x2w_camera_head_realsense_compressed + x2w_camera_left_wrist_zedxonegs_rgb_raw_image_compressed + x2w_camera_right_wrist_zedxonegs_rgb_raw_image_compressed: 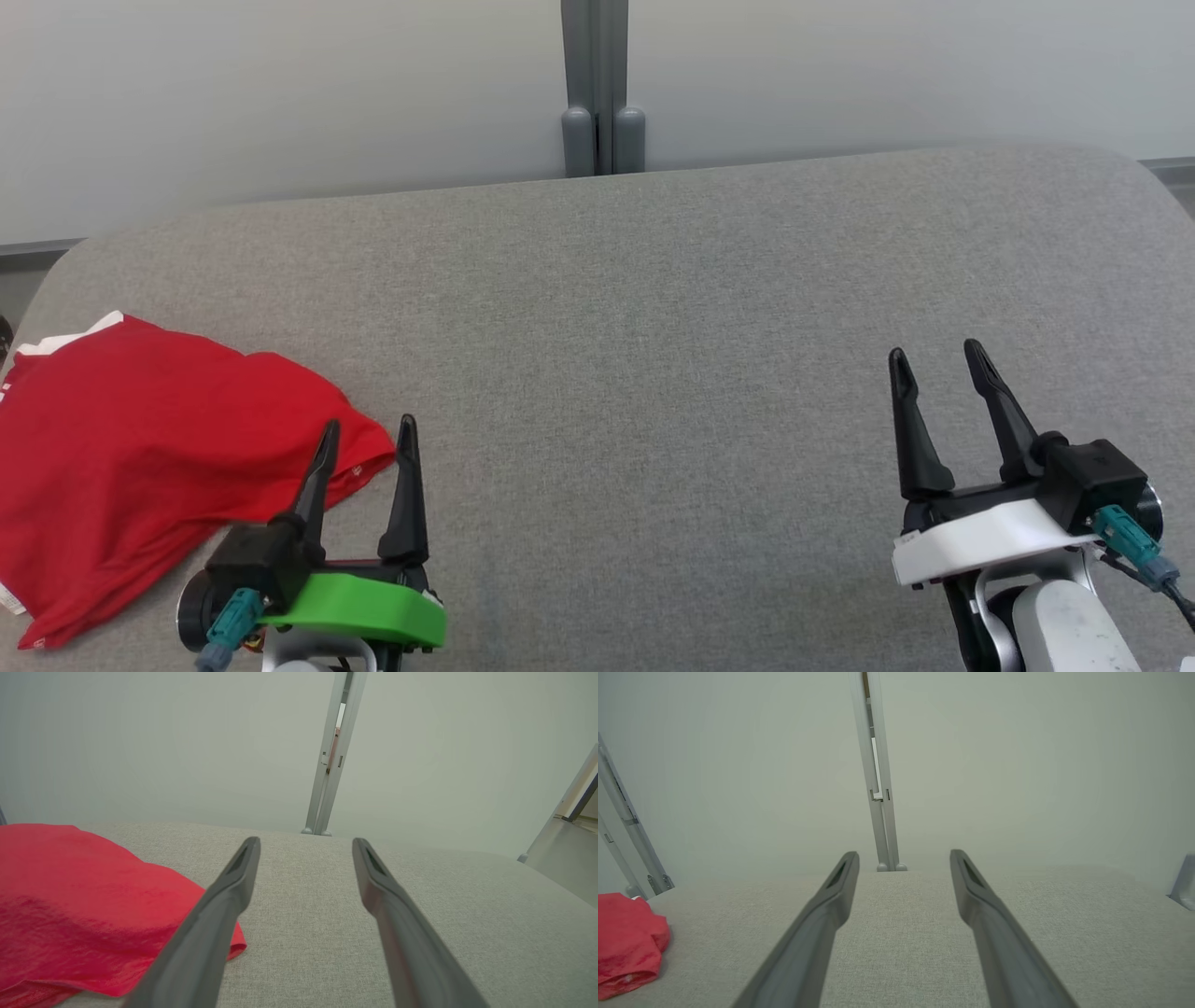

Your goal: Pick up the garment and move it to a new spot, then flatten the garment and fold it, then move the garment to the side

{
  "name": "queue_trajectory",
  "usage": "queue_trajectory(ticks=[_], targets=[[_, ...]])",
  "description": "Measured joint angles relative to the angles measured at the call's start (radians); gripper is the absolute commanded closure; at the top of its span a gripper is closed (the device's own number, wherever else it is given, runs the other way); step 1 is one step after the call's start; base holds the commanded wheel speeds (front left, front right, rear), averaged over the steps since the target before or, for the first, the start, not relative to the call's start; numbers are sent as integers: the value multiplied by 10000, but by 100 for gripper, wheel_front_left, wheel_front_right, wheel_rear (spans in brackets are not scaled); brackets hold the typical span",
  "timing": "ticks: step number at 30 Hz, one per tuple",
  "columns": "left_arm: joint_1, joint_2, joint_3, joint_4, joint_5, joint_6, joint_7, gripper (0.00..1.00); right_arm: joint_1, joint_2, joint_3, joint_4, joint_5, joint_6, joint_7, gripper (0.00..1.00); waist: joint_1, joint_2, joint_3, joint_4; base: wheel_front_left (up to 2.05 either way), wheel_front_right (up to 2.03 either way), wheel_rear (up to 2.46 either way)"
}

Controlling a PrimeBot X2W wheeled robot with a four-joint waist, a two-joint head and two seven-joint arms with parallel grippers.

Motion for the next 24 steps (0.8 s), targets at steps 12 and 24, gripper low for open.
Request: queue_trajectory(ticks=[12,24], targets=[[-9,-10,-403,61,811,221,-217,0,26,-13,-63,21,-1053,0,-230,0,0,0,-34,75,0,0,0],[-15,-13,-247,374,915,552,-297,0,251,-19,382,2,-1304,0,-290,0,0,0,-125,1269,0,0,0]])
